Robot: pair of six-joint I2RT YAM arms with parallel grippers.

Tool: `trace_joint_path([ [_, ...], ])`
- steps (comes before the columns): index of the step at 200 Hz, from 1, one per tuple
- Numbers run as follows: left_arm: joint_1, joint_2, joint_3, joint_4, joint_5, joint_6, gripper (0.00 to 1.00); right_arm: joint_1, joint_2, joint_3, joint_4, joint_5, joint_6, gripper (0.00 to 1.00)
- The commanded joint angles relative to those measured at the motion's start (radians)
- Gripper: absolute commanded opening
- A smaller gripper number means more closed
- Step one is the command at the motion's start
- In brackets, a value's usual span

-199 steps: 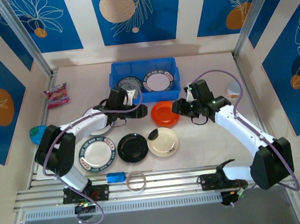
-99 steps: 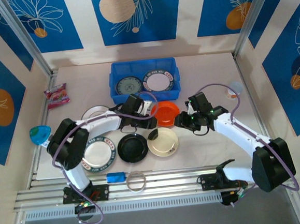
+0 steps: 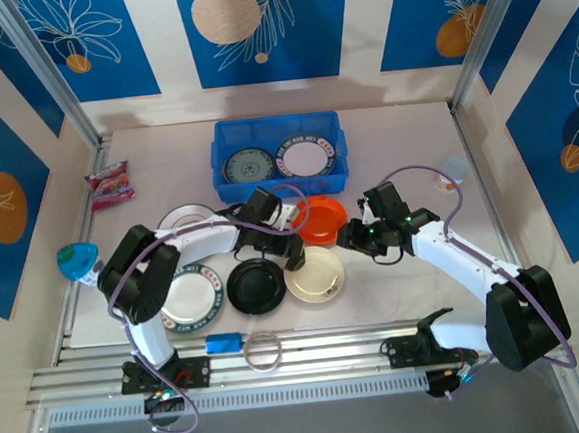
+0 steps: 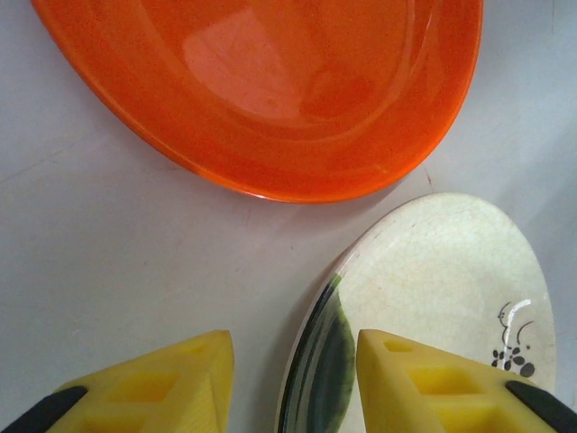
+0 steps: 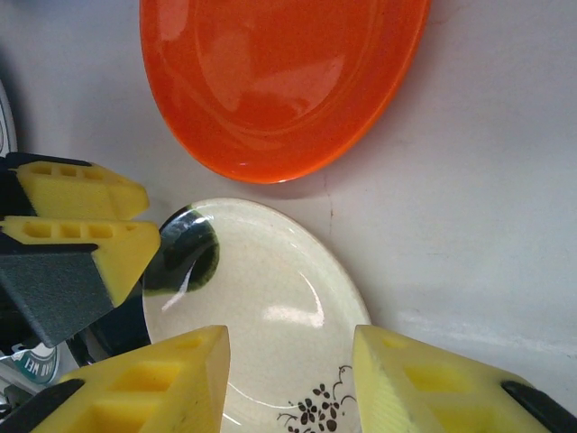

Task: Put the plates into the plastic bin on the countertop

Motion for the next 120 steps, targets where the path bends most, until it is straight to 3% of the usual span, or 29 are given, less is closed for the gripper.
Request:
trace_joint_path([
  [1, -0.016, 0.025, 0.014, -0.020, 0.039, 0.028, 0.40, -0.011, 0.002, -0.020, 0.016, -0.027, 0.014, 0.41],
  [120, -0.021, 0.034, -0.021, 0.009, 0.067, 0.014, 0.28, -0.045, 0.007, -0.066, 0.063, -0.042, 0.021, 0.41],
])
